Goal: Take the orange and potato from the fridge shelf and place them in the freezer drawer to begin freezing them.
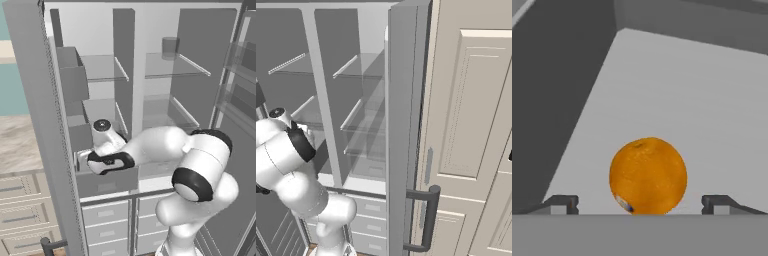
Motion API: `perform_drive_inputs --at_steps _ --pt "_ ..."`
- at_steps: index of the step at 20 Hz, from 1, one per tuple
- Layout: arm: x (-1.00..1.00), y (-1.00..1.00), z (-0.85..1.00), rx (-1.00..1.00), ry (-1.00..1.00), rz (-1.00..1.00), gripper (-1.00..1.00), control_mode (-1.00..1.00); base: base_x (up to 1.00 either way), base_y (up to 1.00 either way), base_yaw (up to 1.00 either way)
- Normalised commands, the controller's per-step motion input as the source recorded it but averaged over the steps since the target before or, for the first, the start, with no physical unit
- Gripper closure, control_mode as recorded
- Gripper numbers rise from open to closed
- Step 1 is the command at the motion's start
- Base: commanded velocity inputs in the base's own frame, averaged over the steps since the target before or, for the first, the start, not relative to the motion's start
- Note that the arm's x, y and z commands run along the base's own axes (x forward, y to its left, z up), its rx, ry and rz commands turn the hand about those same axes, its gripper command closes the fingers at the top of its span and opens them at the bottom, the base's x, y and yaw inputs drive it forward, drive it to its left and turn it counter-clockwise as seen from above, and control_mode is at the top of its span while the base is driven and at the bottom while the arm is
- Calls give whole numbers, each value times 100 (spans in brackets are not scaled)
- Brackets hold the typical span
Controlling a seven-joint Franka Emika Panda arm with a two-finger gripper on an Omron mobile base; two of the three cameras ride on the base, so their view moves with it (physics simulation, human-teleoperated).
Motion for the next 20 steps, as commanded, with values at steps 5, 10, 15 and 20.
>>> perform_drive_inputs --at_steps 5,10,15,20 --pt "-22 0 67 0 -13 -10 -100 -100 0 0 0" --pt "0 0 45 0 -14 -7 -100 -100 0 0 0" --pt "0 0 40 0 -9 -7 -100 -100 0 0 0" --pt "-26 -11 46 7 -3 -10 -100 -100 0 0 0"
